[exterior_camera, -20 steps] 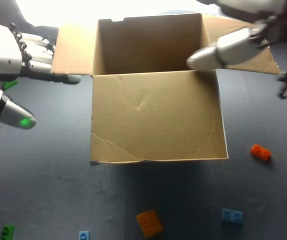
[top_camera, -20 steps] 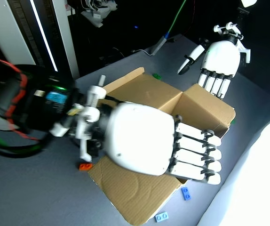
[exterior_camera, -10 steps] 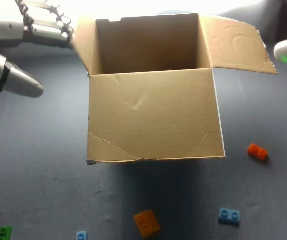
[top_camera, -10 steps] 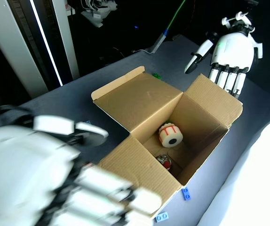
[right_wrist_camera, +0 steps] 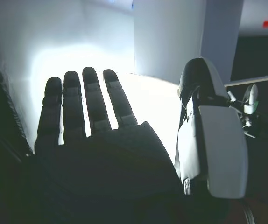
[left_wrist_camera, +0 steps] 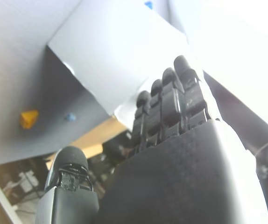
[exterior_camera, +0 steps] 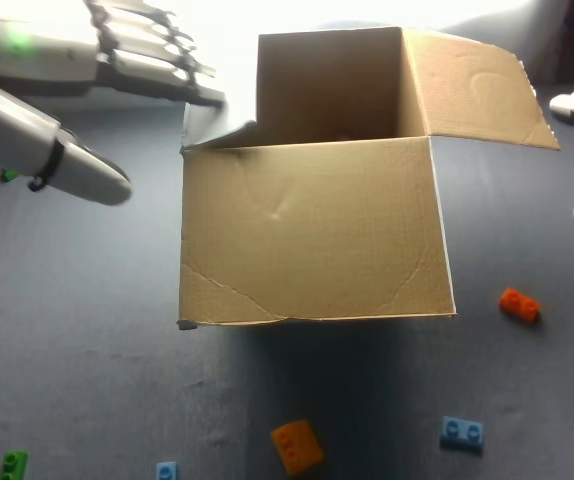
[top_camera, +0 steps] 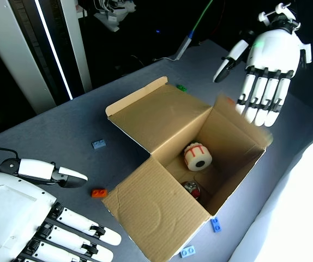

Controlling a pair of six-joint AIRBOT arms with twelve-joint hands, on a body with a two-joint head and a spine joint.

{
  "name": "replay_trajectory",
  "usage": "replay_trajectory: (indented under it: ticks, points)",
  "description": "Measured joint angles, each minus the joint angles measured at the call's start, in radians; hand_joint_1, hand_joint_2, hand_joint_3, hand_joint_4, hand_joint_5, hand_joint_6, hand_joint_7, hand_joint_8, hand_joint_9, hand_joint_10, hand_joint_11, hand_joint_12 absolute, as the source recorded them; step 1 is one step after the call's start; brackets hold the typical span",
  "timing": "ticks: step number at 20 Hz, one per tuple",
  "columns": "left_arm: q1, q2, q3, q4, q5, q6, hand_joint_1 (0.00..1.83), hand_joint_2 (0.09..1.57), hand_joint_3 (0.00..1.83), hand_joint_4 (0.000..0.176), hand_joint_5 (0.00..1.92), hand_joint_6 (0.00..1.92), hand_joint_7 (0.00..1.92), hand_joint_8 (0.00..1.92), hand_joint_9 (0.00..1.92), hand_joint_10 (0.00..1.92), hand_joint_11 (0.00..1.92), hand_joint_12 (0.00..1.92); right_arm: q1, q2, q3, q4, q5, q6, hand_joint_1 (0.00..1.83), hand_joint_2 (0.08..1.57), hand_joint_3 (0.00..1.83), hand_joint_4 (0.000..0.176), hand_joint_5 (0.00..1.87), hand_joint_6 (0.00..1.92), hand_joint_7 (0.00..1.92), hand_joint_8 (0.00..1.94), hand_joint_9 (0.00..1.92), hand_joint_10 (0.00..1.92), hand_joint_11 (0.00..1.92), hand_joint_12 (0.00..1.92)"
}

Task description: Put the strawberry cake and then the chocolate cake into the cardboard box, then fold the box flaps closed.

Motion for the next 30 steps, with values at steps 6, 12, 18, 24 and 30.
replay_trajectory:
  ticks: [6,12,18,24,30]
  points:
    - [0.003,-0.018,-0.037,0.04,0.037,0.014,0.0,1.19,0.0,0.011,0.1,0.0,0.11,0.0,0.12,0.0,0.0,0.53,-0.063,-0.064,0.026,0.014,0.034,-0.01,0.0,1.2,0.0,0.0,0.05,0.0,0.11,0.0,0.06,0.0,0.0,0.19]
    - [0.027,-0.047,-0.051,0.08,0.068,0.024,0.0,1.19,0.0,0.011,0.1,0.0,0.11,0.0,0.12,0.0,0.0,0.52,-0.066,-0.175,0.095,0.012,0.015,-0.012,0.0,1.2,0.0,0.0,0.04,0.0,0.1,0.0,0.08,0.01,0.0,0.2]
    - [0.06,-0.051,-0.074,0.094,0.097,0.032,0.0,1.18,0.0,0.016,0.09,0.0,0.09,0.0,0.12,0.0,0.0,0.5,0.036,-0.153,0.073,0.01,0.003,-0.014,0.0,1.21,0.0,0.0,0.03,0.0,0.09,0.0,0.05,0.0,0.0,0.04]
    - [0.07,-0.051,-0.078,0.091,0.109,0.035,0.0,1.19,0.0,0.012,0.1,0.0,0.11,0.01,0.13,0.0,0.0,0.53,0.185,-0.047,-0.021,-0.048,0.006,-0.015,0.0,1.2,0.0,0.0,0.05,0.01,0.13,0.0,0.11,0.01,0.0,0.21]
    - [0.041,-0.051,-0.053,0.093,0.092,0.035,0.0,1.19,0.0,0.011,0.13,0.01,0.12,0.01,0.12,0.0,0.0,0.53,0.317,-0.071,-0.061,-0.057,-0.076,-0.015,0.0,1.21,0.0,0.0,0.04,0.0,0.11,0.0,0.08,0.0,0.0,0.12]
